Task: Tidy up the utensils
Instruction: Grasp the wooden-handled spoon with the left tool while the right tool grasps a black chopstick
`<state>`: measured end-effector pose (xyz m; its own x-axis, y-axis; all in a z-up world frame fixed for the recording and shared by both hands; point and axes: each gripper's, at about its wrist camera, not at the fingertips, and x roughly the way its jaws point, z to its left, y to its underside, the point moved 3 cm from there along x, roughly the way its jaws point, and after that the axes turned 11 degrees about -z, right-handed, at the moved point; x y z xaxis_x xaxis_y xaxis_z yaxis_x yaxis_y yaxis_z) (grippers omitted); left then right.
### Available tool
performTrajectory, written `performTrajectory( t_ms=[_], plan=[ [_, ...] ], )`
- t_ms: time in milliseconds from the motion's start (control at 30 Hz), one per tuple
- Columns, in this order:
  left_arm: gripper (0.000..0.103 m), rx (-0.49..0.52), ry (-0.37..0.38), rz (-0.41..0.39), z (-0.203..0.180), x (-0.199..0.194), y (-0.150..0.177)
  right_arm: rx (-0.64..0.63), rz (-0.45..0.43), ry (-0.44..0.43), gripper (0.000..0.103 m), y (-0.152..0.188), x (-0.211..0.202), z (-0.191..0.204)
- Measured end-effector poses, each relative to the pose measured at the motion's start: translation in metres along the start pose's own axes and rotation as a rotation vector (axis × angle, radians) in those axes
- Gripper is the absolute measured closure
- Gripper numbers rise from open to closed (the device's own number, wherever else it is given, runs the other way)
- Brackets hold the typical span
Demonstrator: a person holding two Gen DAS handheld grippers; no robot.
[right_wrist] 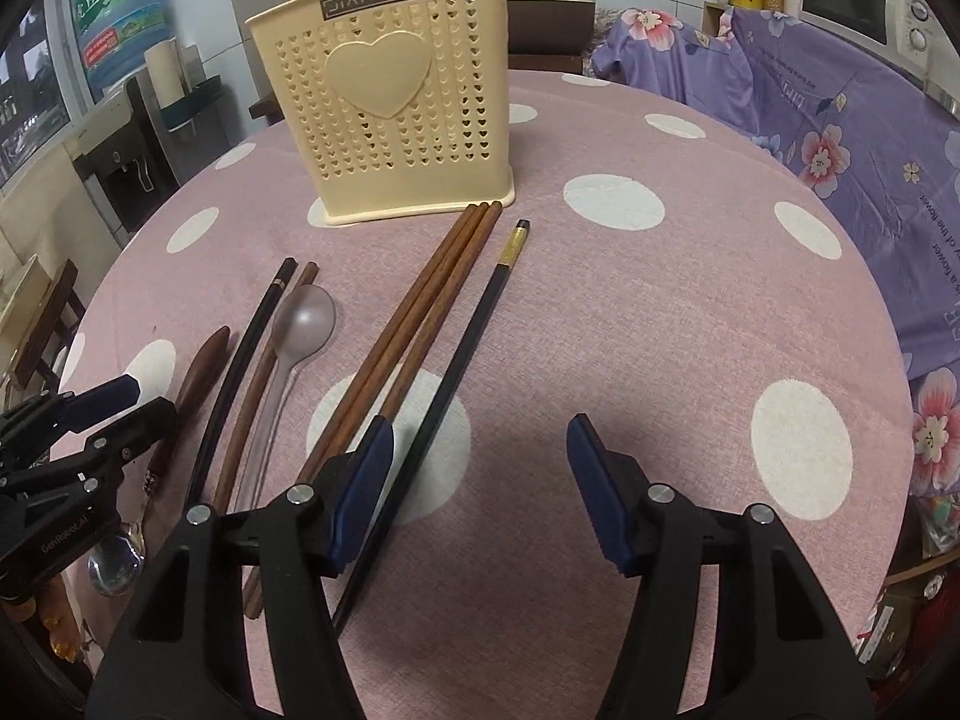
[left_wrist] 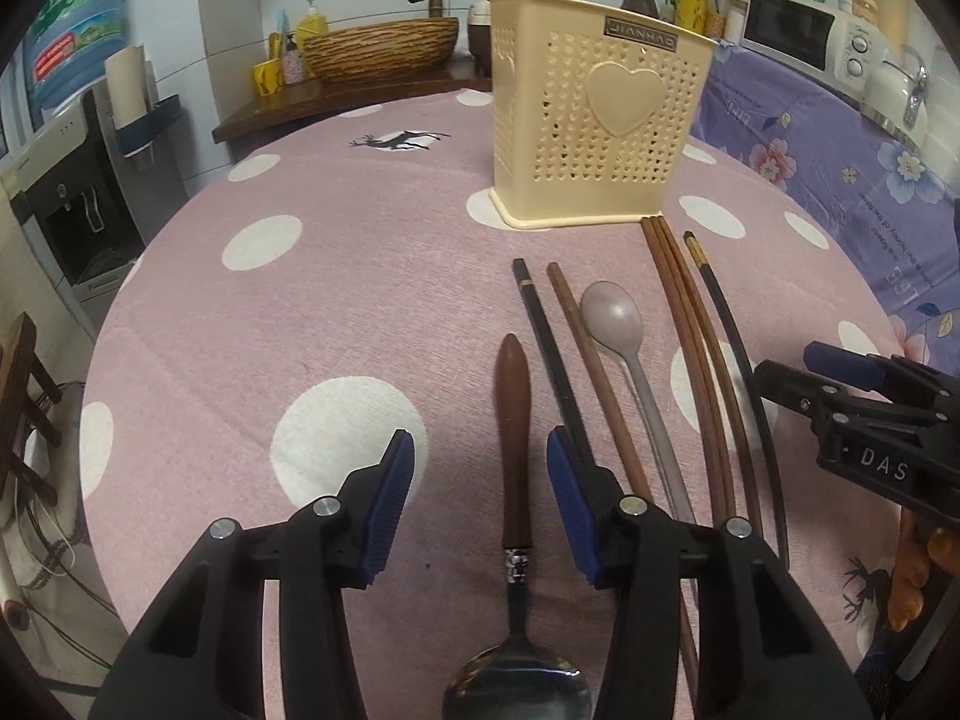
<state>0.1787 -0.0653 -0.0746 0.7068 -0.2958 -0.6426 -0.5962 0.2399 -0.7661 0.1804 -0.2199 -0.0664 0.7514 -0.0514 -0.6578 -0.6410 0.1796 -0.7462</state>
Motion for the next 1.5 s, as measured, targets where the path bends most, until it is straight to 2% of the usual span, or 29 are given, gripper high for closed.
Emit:
performTrajectory(
  t_ms=[33,100,367,467,667,767,933,1133,1267,1367,1500],
  plan=[
    [0.06,0.006,-0.001,0.005,-0.002,0.002,0.0,0.005,0.0,0.002,0.042,-0.001,0.001,-0.002],
    [0.071,0.025,-0.006,0.015,-0.005,0.009,-0.001,0.005,-0.001,0.006,0.042,-0.002,0.001,-0.004],
    [0.076,0.047,-0.012,0.047,-0.009,0.033,-0.015,0.009,-0.01,0.018,0.042,-0.013,0.005,-0.007],
    [0.087,0.04,-0.022,0.048,-0.008,0.035,-0.017,0.017,-0.006,0.023,0.042,-0.017,0.008,-0.009],
    [0.087,0.009,-0.022,0.041,-0.009,0.033,-0.015,0.058,0.028,0.029,0.047,-0.028,0.026,-0.016],
    [0.087,-0.008,-0.005,0.048,-0.006,0.032,-0.016,0.062,0.055,0.051,0.06,-0.036,0.04,-0.018],
    [0.087,-0.021,0.012,0.057,0.0,0.036,-0.018,0.069,0.084,0.061,0.065,-0.05,0.061,-0.011],
    [0.087,-0.023,0.012,0.063,0.006,0.04,-0.022,0.061,0.063,0.124,0.075,-0.061,0.076,-0.001],
    [0.087,-0.023,0.005,0.064,0.007,0.043,-0.024,0.058,0.042,0.163,0.078,-0.066,0.083,0.0],
    [0.087,-0.021,0.0,0.063,0.009,0.043,-0.024,0.053,0.028,0.166,0.092,-0.067,0.085,0.0],
    [0.087,-0.021,-0.012,0.06,0.009,0.044,-0.025,0.077,0.03,0.143,0.094,-0.069,0.085,-0.005]
  ],
)
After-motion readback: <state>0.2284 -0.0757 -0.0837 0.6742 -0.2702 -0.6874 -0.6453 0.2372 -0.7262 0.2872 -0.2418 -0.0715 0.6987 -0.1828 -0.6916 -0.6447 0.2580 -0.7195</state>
